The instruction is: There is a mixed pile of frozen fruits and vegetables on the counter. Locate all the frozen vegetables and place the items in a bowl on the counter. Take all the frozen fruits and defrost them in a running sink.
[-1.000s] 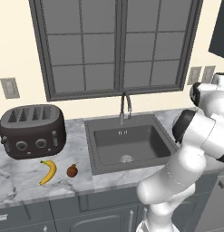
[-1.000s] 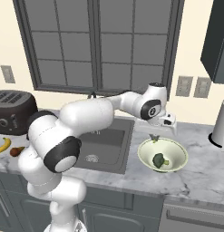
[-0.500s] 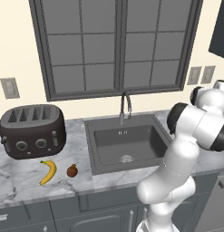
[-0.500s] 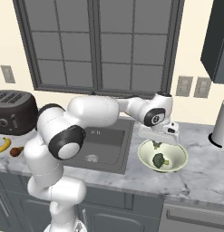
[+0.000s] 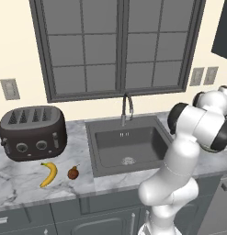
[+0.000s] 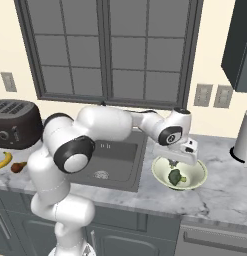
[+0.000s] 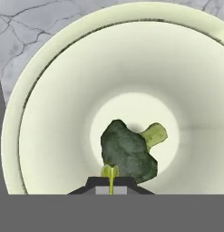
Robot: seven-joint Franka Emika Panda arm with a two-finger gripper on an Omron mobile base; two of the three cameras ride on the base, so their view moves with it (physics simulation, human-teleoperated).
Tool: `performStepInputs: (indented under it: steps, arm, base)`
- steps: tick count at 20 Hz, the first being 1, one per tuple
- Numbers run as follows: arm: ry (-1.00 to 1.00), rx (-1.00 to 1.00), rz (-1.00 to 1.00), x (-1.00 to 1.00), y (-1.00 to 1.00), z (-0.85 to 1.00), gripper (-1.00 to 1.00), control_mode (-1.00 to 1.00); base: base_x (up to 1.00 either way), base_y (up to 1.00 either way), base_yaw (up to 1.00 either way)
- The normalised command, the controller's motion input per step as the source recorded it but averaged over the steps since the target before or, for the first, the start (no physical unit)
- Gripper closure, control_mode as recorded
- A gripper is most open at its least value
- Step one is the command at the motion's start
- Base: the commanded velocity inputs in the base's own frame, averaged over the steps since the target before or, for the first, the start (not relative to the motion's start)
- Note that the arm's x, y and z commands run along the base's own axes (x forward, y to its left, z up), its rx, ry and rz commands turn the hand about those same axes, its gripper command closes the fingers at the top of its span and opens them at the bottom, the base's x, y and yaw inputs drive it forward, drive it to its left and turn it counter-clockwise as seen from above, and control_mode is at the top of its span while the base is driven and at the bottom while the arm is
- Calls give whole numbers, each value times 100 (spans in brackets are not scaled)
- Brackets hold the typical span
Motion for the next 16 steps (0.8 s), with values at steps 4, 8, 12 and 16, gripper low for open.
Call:
performStepInputs:
  steps: [4,8,12,16]
  arm:
    - [0,0,-4,0,5,-8,-100,-100]
    - [2,0,-3,6,0,0,-100,-100]
    - [4,-5,-4,6,9,26,-100,-100]
    - [-3,-9,-5,-1,32,71,-100,-100]
  base:
    - [0,0,0]
    - [0,0,0]
    - [0,0,0]
    - [0,0,0]
